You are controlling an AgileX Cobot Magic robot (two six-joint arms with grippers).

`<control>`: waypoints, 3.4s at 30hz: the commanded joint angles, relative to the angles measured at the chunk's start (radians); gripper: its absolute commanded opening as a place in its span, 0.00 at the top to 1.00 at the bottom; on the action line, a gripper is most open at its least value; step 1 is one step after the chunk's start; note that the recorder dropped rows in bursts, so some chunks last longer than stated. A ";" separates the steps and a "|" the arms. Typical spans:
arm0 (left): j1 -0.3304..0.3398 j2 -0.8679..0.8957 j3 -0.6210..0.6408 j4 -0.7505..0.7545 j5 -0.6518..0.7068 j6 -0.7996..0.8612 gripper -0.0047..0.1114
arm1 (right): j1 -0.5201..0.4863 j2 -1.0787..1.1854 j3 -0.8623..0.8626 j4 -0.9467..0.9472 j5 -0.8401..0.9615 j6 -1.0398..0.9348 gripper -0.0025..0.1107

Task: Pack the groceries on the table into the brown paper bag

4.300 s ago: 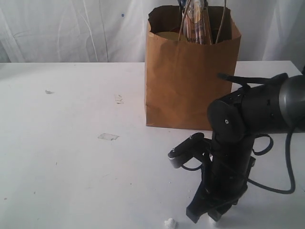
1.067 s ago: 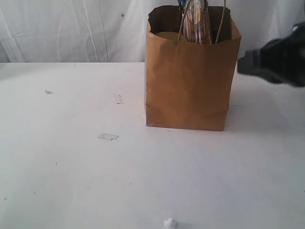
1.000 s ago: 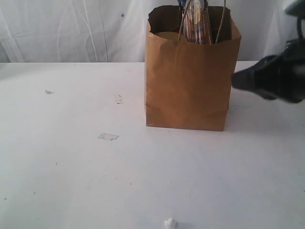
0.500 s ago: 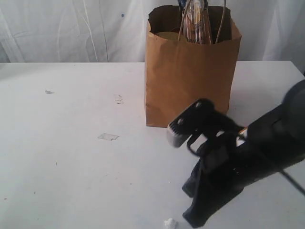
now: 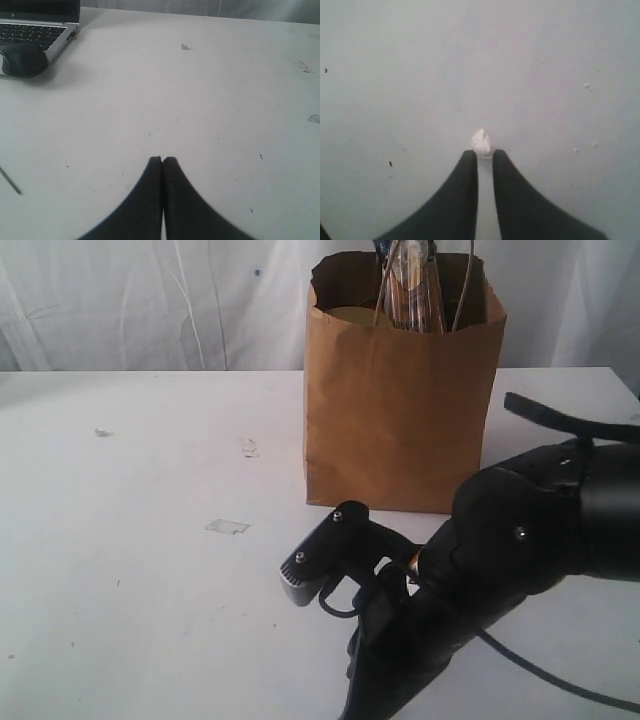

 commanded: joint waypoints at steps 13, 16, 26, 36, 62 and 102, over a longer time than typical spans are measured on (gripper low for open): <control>-0.005 -0.003 0.002 -0.006 0.004 -0.001 0.96 | 0.003 0.164 -0.001 0.060 -0.086 -0.015 0.63; -0.005 -0.003 0.002 -0.006 0.004 -0.001 0.96 | 0.003 0.184 -0.001 0.082 -0.104 -0.015 0.63; -0.005 -0.003 0.002 -0.006 0.004 -0.001 0.96 | 0.003 0.205 -0.059 0.088 0.039 -0.015 0.85; -0.005 -0.003 0.002 -0.006 0.004 -0.001 0.96 | -0.012 -0.029 -0.137 0.032 0.126 0.009 0.98; -0.005 -0.003 0.002 -0.006 0.004 -0.001 0.96 | -0.888 0.023 -0.450 1.184 0.232 -0.684 0.98; -0.005 -0.003 0.002 -0.006 0.004 -0.001 0.96 | -0.888 -0.102 -0.426 0.516 -0.049 -0.216 0.98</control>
